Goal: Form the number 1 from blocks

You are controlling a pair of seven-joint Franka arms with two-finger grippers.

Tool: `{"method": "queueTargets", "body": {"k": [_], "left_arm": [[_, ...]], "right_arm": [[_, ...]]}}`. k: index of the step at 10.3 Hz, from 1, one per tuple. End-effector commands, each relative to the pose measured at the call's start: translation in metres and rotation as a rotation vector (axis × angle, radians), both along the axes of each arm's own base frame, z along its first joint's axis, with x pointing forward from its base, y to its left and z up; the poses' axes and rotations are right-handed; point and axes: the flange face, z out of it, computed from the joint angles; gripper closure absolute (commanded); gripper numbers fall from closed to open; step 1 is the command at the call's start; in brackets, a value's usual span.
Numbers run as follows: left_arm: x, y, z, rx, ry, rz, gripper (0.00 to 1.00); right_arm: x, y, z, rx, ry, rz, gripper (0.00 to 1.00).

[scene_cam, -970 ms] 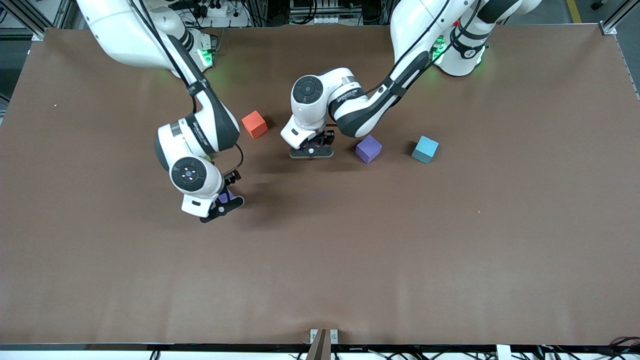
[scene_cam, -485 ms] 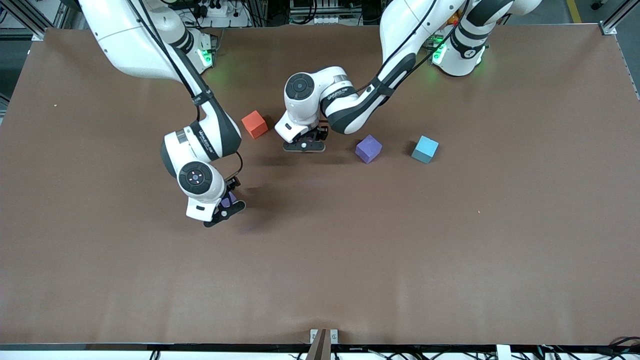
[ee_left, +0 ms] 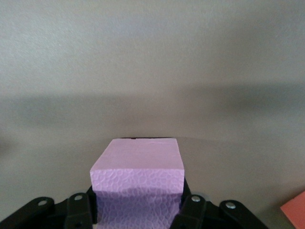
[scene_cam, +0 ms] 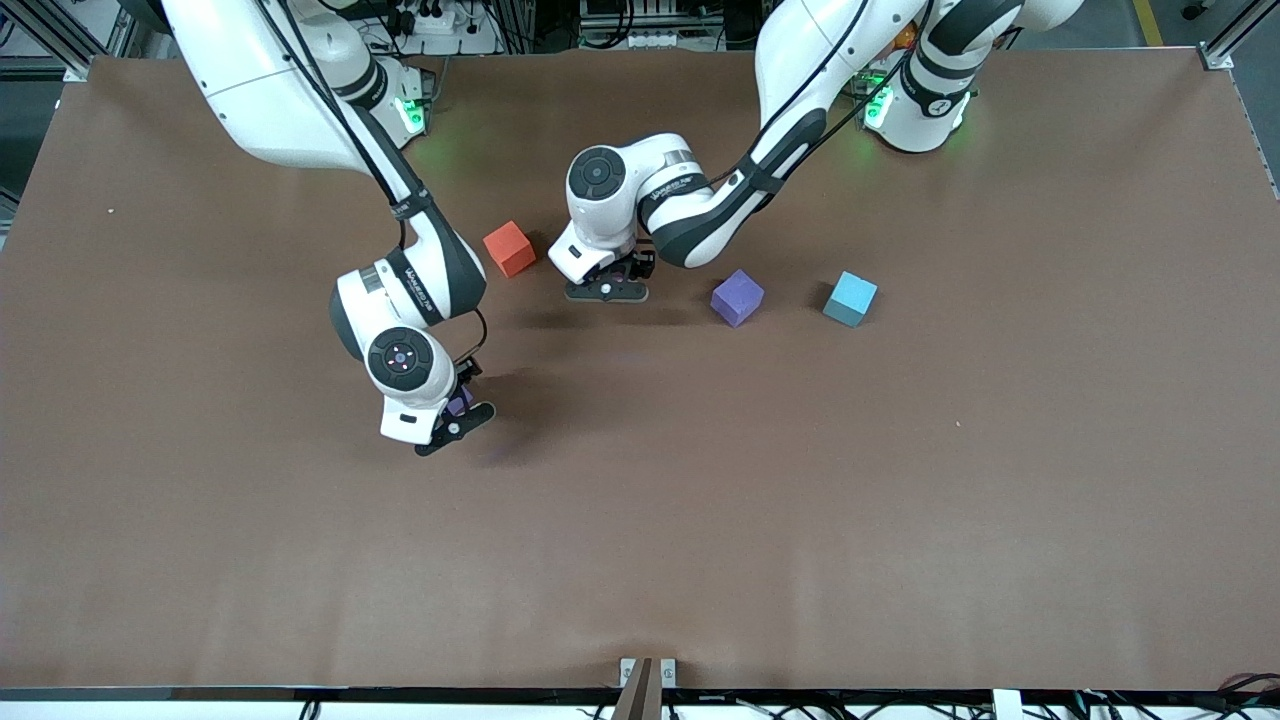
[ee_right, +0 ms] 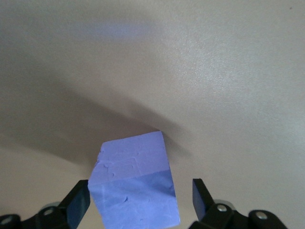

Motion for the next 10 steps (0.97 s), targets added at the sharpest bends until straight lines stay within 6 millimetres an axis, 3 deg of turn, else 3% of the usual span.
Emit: {"method": "queueTargets", "body": {"k": [1,2,4,5,8,9,10], "left_arm": [[0.000,-0.005,-0.001,-0.005,-0.010,0.002,1.00],[0.000,-0.004,-0.002,-0.004,-0.008,0.005,1.00],[0.002,-0.007,-0.002,-0.012,-0.011,0.020,1.00],[0.003,-0.008,-0.005,-0.014,-0.009,0.029,1.00],[0.000,-0.009,-0.007,-0.012,-0.013,0.024,1.00],[-0.002,-0.010,-0.007,-0.011,-0.013,0.019,0.69],[0.003,-0.007,-0.010,-0.003,-0.024,0.015,0.01]], "right_arm": [[0.000,-0.003,-0.001,-0.003,-0.015,0.033,0.21],[0.000,-0.003,-0.002,-0.003,-0.015,0.045,0.35],[-0.002,-0.002,-0.001,-0.009,-0.011,0.038,0.88],[0.000,-0.005,0.006,-0.010,-0.013,0.033,1.00],[0.011,-0.004,0.042,-0.006,0.001,-0.012,1.00],[0.015,-0.004,0.055,-0.006,0.007,-0.024,1.00],[0.020,-0.003,0.068,0.001,0.016,-0.042,1.00]]}}
